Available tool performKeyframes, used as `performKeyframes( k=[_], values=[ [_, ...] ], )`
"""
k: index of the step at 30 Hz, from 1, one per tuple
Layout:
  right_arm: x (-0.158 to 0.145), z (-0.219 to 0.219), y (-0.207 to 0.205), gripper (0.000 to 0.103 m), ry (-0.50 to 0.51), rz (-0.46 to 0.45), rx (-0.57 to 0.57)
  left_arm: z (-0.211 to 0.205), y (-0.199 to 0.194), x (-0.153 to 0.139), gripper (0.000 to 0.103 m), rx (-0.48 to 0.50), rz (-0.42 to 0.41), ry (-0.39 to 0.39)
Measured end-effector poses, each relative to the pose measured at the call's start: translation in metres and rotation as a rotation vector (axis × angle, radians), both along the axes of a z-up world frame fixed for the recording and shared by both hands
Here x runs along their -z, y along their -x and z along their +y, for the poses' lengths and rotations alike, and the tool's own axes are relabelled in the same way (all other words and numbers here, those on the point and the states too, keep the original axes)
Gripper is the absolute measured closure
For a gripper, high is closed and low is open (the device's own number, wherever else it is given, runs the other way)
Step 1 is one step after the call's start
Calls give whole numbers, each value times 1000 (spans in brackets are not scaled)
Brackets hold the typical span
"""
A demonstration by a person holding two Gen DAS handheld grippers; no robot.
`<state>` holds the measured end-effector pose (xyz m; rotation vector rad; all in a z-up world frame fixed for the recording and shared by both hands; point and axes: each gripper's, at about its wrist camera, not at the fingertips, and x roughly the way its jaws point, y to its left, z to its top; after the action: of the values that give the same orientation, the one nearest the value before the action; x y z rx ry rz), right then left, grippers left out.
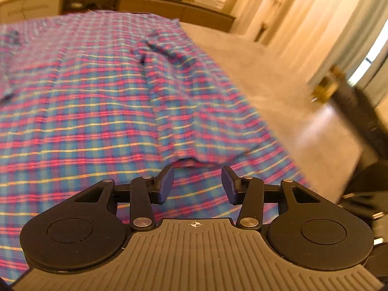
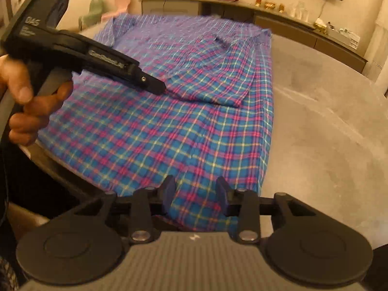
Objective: Fold clothes
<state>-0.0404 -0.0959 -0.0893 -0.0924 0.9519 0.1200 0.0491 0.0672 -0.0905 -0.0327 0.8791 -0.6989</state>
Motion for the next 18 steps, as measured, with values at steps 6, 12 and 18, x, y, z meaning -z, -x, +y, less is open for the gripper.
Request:
performKeyframes(
  k=[6,12,18],
  values=[
    [-116,31,-46,62,-44,-206,-174,58,3,-47,57,-147,-208,-23],
    [-156,102,-203,43,-304,-126,-294,158,-47,-69,34,-427,-287,-145],
    [-81,194,-324,40,-350,-6,-206,235,-92,-41,36,-569,-136,-34]
  ],
)
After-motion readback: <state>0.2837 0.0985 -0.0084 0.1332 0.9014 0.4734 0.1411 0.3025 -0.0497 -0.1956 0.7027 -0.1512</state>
